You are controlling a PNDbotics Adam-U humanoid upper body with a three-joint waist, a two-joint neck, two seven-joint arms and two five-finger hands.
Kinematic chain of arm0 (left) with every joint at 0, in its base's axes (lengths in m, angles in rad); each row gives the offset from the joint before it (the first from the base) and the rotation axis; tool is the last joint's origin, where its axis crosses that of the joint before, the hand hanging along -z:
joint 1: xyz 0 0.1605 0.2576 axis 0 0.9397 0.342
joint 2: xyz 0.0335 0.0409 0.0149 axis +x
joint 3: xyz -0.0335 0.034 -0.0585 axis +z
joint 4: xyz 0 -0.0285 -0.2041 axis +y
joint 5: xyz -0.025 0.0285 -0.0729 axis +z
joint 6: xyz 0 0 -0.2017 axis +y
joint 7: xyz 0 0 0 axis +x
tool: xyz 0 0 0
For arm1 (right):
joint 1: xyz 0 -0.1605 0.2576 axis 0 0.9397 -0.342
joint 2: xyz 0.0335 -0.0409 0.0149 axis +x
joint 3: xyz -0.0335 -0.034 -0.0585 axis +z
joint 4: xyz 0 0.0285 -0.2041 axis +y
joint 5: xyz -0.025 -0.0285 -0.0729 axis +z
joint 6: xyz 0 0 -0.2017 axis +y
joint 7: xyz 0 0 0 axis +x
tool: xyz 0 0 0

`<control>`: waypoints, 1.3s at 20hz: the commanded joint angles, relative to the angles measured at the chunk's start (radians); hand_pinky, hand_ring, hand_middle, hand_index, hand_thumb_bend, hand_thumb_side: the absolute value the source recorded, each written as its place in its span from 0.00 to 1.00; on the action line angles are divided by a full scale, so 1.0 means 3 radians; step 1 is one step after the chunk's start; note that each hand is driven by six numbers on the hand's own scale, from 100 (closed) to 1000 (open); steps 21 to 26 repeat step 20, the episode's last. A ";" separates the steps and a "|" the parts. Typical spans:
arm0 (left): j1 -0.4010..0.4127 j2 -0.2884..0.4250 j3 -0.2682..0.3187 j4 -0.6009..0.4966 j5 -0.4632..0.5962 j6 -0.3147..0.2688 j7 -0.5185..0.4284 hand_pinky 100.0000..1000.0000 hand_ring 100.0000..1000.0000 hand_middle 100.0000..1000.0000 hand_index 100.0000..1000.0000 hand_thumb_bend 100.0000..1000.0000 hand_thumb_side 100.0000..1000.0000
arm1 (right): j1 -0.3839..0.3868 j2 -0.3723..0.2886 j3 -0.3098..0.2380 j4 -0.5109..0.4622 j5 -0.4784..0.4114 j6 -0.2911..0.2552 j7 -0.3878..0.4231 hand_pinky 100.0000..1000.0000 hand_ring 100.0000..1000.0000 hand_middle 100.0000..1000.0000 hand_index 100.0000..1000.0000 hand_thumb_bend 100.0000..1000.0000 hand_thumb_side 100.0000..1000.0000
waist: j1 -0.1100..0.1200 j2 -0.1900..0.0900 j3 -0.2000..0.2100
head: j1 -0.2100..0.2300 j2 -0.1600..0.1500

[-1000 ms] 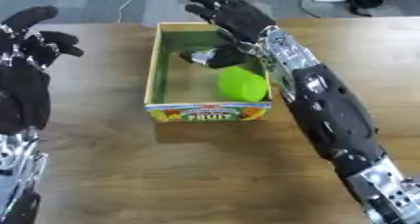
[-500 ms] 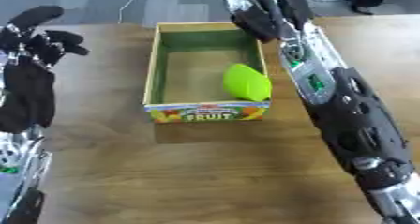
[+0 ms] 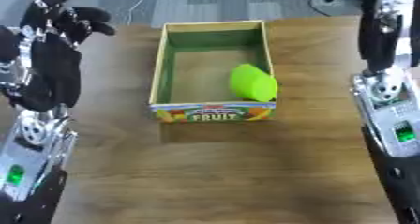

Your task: Pick up objects on the table and place them in the box.

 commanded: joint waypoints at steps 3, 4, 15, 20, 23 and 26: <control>-0.0110 0.0086 0.0071 -0.0099 0.0064 -0.0141 0.0158 0.51 0.62 0.76 0.78 0.47 0.97 | 0.0171 0.0081 -0.0149 -0.0355 0.0264 -0.0019 -0.0145 0.29 0.74 0.80 0.86 0.00 1.00 | 0.0013 -0.0039 -0.0091 | 0.0123 -0.0001; -0.0118 0.0087 0.0077 -0.0100 0.0071 -0.0171 0.0187 0.50 0.62 0.75 0.78 0.47 0.97 | 0.0204 0.0098 -0.0165 -0.0394 0.0326 -0.0016 -0.0168 0.28 0.74 0.80 0.86 0.00 1.00 | 0.0016 -0.0037 -0.0112 | 0.0135 -0.0001; -0.0119 0.0073 0.0084 -0.0100 -0.0014 -0.0306 0.0240 0.65 0.74 0.84 0.81 0.44 1.00 | 0.0350 0.0259 -0.0186 -0.0549 0.0888 0.0128 -0.0387 0.31 0.76 0.83 0.86 0.00 1.00 | 0.0036 -0.0040 -0.0193 | 0.0140 -0.0001; -0.0119 0.0053 0.0091 -0.0100 -0.0015 -0.0299 0.0251 0.65 0.74 0.84 0.81 0.44 1.00 | 0.0355 0.0313 -0.0187 -0.0550 0.0978 0.0144 -0.0455 0.32 0.75 0.83 0.86 0.00 1.00 | 0.0033 -0.0039 -0.0189 | 0.0106 -0.0001; -0.0119 0.0053 0.0091 -0.0100 -0.0015 -0.0299 0.0251 0.65 0.74 0.84 0.81 0.44 1.00 | 0.0355 0.0313 -0.0187 -0.0550 0.0978 0.0144 -0.0455 0.32 0.75 0.83 0.86 0.00 1.00 | 0.0033 -0.0039 -0.0189 | 0.0106 -0.0001; -0.0119 0.0053 0.0091 -0.0100 -0.0015 -0.0299 0.0251 0.65 0.74 0.84 0.81 0.44 1.00 | 0.0355 0.0313 -0.0187 -0.0550 0.0978 0.0144 -0.0455 0.32 0.75 0.83 0.86 0.00 1.00 | 0.0033 -0.0039 -0.0189 | 0.0106 -0.0001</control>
